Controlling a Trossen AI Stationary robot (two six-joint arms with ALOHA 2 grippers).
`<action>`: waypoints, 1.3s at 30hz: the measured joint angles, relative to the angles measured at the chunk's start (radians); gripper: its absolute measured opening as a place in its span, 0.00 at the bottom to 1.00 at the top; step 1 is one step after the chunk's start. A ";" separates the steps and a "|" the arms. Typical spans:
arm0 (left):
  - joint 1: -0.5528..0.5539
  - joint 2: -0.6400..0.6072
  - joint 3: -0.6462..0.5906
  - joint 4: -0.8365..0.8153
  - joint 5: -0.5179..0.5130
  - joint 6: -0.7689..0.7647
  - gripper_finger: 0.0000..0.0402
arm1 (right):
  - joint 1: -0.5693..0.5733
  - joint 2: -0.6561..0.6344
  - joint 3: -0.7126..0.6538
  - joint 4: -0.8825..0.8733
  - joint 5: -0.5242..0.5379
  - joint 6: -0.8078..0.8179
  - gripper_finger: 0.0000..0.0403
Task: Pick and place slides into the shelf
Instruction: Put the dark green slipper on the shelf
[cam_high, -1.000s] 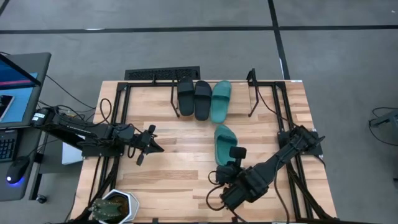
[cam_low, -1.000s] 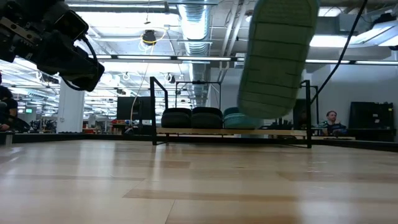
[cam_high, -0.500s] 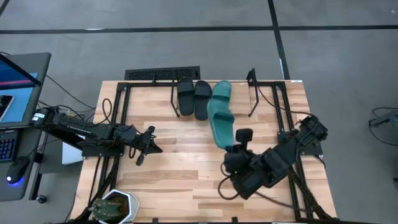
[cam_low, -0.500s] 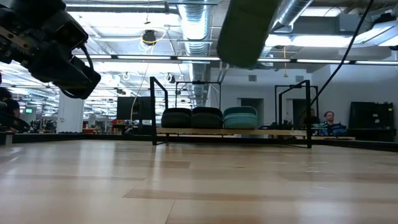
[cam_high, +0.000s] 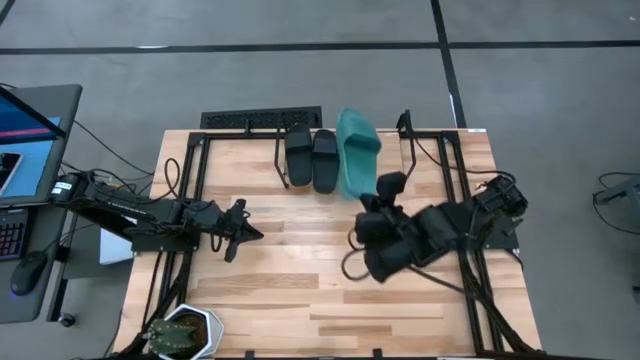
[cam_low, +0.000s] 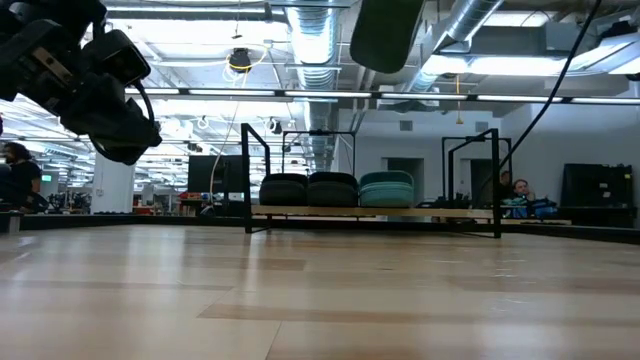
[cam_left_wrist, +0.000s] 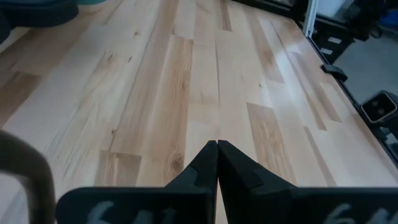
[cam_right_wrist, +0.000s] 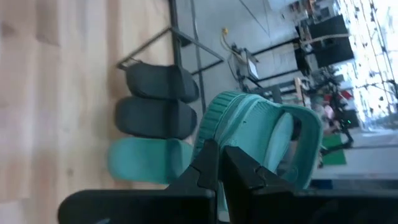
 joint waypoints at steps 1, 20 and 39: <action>0.000 0.000 0.000 0.000 -0.001 -0.014 0.00 | -0.017 0.000 0.000 0.000 0.001 -0.009 0.00; 0.000 0.000 0.000 0.000 -0.002 -0.051 0.00 | -0.233 -0.003 0.000 0.000 -0.102 -0.161 0.00; 0.000 0.000 0.000 0.000 -0.013 0.016 0.00 | -0.232 -0.328 -0.378 0.001 -0.134 -0.120 0.00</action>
